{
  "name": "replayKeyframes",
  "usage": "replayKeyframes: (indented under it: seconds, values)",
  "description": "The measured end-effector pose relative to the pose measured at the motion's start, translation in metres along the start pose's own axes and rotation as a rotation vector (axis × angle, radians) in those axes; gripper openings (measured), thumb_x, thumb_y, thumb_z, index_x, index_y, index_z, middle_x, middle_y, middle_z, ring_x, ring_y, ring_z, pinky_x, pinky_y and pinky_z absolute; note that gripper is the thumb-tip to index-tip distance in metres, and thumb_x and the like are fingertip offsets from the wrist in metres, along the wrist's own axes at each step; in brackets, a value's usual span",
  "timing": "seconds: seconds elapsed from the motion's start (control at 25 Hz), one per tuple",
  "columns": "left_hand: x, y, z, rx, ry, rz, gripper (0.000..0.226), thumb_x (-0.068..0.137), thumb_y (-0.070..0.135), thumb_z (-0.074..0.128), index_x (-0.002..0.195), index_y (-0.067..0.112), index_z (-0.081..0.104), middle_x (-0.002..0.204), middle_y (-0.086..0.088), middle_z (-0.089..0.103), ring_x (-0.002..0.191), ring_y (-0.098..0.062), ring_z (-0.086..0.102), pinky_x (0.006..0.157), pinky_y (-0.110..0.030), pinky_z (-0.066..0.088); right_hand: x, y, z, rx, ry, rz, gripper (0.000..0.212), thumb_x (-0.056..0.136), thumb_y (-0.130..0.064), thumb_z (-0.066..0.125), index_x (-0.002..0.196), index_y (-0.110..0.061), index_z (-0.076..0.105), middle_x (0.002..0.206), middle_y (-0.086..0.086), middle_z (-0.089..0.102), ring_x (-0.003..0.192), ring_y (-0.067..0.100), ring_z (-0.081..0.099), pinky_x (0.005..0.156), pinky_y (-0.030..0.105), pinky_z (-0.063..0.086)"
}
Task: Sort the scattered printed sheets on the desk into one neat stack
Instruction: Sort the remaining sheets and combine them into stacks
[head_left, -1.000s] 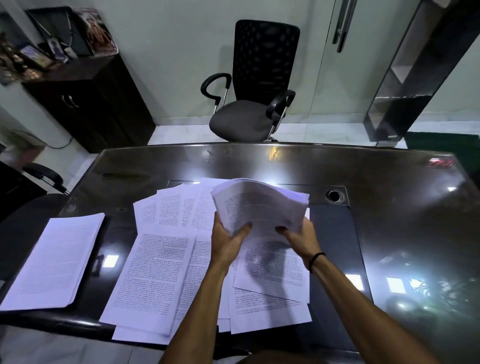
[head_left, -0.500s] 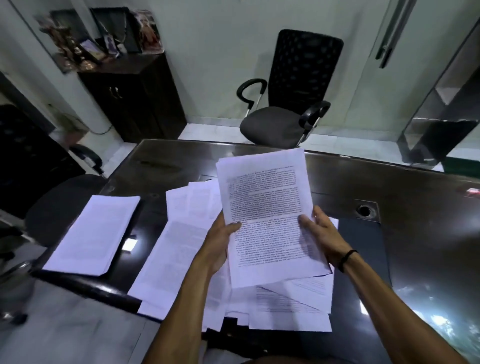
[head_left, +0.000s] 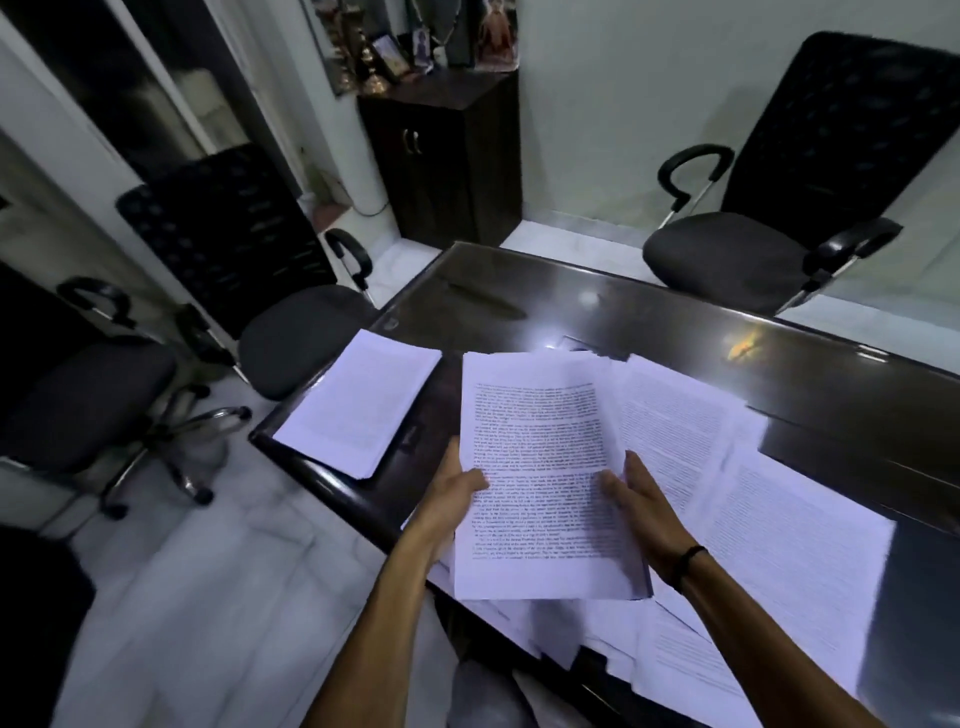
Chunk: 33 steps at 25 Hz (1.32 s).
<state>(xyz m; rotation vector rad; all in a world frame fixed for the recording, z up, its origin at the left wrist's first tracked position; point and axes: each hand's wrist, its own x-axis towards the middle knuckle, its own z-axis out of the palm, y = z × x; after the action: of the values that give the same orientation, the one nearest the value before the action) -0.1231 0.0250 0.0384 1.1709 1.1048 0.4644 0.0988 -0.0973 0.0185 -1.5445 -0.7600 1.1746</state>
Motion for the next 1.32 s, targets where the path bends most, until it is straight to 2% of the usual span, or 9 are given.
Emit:
replayKeyframes:
  seconds: [0.16,0.32,0.44,0.56,0.8,0.92,1.0,1.12,1.32]
  values:
    - [0.031,0.004,-0.096,0.028,0.094,-0.039,0.057,0.092,-0.006,0.053,0.127,0.039,0.057,0.122,0.007,0.072,0.108,-0.017,0.07,0.087,-0.034,0.057,0.066,-0.009,0.081,-0.056,-0.056,0.123,0.026,0.095,-0.013,0.054,0.117,-0.023,0.063,0.119,-0.002,0.069,0.107,0.02,0.065,0.093,0.04,0.054]
    - [0.092,0.016,-0.207,0.161,0.197,-0.079,0.045,0.09,-0.004,0.055,0.119,0.03,0.065,0.111,0.008,0.076,0.102,-0.021,0.071,0.081,-0.031,0.056,0.137,-0.022,0.174,-0.125,-0.048,0.247,0.02,0.083,-0.013,0.061,0.098,-0.02,0.071,0.099,0.002,0.074,0.089,0.025,0.069,0.071,0.042,0.06]
    - [0.153,0.021,-0.284,0.27,0.296,-0.099,0.039,0.084,-0.008,0.06,0.104,0.025,0.068,0.099,0.0,0.076,0.087,-0.024,0.07,0.069,-0.029,0.052,0.198,-0.015,0.246,-0.173,-0.057,0.321,0.024,0.076,-0.01,0.063,0.097,-0.016,0.072,0.098,0.005,0.075,0.085,0.025,0.07,0.068,0.043,0.063]
    - [0.197,0.018,-0.327,0.346,0.305,-0.128,0.033,0.083,-0.005,0.065,0.106,0.019,0.067,0.102,-0.004,0.074,0.092,-0.027,0.071,0.077,-0.037,0.056,0.236,-0.009,0.29,-0.185,-0.073,0.404,0.03,0.079,-0.006,0.062,0.107,-0.014,0.07,0.105,0.005,0.073,0.089,0.026,0.071,0.068,0.043,0.063]
    - [0.247,-0.004,-0.359,0.647,0.272,-0.216,0.032,0.082,0.028,0.073,0.112,0.022,0.063,0.113,-0.006,0.072,0.099,-0.031,0.067,0.085,-0.042,0.055,0.267,-0.004,0.317,-0.309,0.001,0.455,0.031,0.085,-0.019,0.072,0.114,-0.013,0.065,0.113,0.006,0.071,0.095,0.026,0.07,0.079,0.043,0.062]
    - [0.243,-0.001,-0.341,0.935,0.411,-0.076,0.04,0.085,0.037,0.071,0.12,0.022,0.059,0.121,-0.009,0.063,0.108,-0.037,0.061,0.087,-0.05,0.053,0.263,-0.01,0.306,-0.368,0.13,0.423,0.042,0.082,-0.032,0.078,0.115,-0.016,0.058,0.107,0.002,0.07,0.091,0.02,0.069,0.084,0.036,0.06]
    - [0.237,0.006,-0.304,0.952,0.447,0.104,0.04,0.085,0.036,0.073,0.12,0.021,0.061,0.119,-0.011,0.061,0.108,-0.038,0.06,0.087,-0.05,0.053,0.251,-0.014,0.288,-0.43,0.219,0.392,0.046,0.081,-0.038,0.078,0.116,-0.018,0.056,0.104,0.0,0.07,0.091,0.017,0.067,0.084,0.03,0.056]
    - [0.221,0.013,-0.218,0.841,0.206,0.314,0.027,0.088,0.027,0.073,0.114,0.021,0.068,0.11,-0.007,0.066,0.102,-0.03,0.064,0.083,-0.037,0.051,0.224,-0.011,0.25,-0.474,0.37,0.379,0.043,0.079,-0.042,0.077,0.112,-0.019,0.061,0.101,0.0,0.071,0.094,0.017,0.067,0.086,0.029,0.053]
    - [0.193,-0.015,-0.098,0.927,-0.483,0.477,0.039,0.088,0.042,0.061,0.122,0.028,0.069,0.122,0.005,0.064,0.111,-0.014,0.063,0.094,-0.03,0.053,0.138,0.015,0.178,-0.531,0.726,0.47,0.047,0.077,-0.049,0.072,0.114,-0.026,0.057,0.12,0.0,0.057,0.114,0.023,0.055,0.091,0.041,0.049]
